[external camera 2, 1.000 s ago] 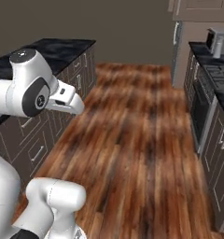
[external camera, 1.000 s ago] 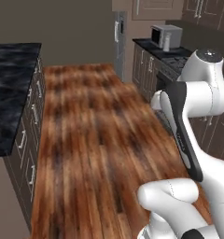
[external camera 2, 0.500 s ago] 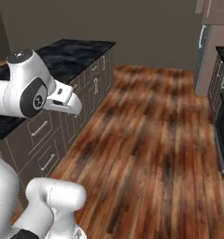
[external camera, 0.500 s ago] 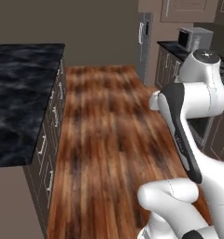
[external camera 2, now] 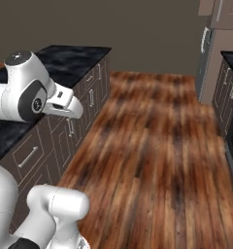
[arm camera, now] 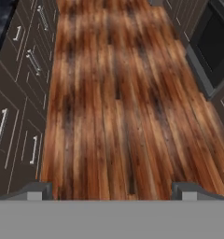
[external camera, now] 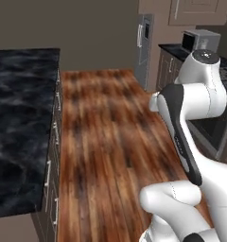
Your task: There is a tray on the dining counter. Grab the cup, mug, and pitcher and place them on the tray. The pitcher may be placed next to the tray if it cannot fit the tray.
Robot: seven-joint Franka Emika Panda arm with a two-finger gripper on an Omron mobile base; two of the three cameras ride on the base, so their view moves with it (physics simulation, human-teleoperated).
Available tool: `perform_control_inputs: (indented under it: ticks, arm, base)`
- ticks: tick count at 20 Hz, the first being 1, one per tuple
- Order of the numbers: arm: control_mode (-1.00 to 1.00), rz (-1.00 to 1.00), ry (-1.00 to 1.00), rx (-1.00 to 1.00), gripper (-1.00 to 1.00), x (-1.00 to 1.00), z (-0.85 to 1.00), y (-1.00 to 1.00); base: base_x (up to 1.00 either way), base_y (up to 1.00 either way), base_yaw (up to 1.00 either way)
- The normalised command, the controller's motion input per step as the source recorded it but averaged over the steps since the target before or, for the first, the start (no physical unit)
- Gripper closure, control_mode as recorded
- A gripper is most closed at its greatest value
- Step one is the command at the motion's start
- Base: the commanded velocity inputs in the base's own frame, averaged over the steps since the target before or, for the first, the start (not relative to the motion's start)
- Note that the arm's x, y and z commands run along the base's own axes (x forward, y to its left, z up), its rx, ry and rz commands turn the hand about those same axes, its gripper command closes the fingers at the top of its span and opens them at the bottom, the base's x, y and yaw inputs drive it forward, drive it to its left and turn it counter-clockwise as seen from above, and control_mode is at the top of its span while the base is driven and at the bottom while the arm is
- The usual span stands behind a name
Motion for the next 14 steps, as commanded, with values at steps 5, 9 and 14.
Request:
perform_control_inputs:
  ticks: [5,9,14]
  arm:
    - [1.0,0.0,0.0,0.0,-1.0,0.0,0.0,0.0]
    - [1.0,0.0,0.0,0.0,-1.0,0.0,0.0,0.0]
    - [1.0,0.0,0.0,0.0,-1.0,0.0,0.0,0.0]
  base:
    - [0.97,0.02,-0.18]
    - [1.0,-0.19,-0.12]
    - [1.0,-0.01,-0.09]
